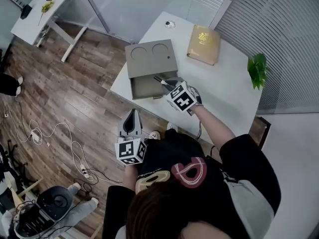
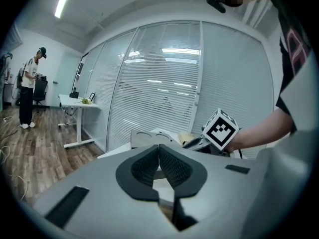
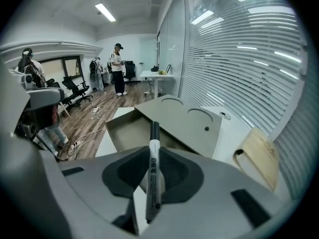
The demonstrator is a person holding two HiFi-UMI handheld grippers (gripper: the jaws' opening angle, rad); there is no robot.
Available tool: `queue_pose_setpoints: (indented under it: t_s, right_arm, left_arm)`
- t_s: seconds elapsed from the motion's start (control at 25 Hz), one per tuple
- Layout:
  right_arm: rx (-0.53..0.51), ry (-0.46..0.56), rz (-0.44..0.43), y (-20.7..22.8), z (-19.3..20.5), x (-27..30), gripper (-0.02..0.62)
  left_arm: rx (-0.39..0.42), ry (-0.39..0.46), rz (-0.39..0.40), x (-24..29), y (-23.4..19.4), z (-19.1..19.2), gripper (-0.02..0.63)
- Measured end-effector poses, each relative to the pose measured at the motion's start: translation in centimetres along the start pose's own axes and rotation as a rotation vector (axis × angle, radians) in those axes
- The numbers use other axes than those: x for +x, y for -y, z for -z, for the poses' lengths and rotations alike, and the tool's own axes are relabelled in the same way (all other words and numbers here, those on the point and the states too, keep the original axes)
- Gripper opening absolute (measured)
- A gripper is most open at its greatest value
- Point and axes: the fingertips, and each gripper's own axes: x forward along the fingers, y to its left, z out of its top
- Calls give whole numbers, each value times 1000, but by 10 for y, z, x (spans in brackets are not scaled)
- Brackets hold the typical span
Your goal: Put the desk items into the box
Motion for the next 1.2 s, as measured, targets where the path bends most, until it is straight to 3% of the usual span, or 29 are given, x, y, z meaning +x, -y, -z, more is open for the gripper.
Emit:
queue_pose_setpoints:
  t_s: [0.56,1.04,1.2]
  right_arm:
    - [-144,-84,-83,-7,-3,41,75]
    - [-178,-124,-126,-18,-2,65,75]
    - [-148,-131,-134,-16,-2,69,75]
  left_arm:
    - [-38,-10,-100,-11,-13,10,18]
    - [-82,-20,-184,-23,-31,18,18]
    - [-87,-16,-193,-22,-35,18,18]
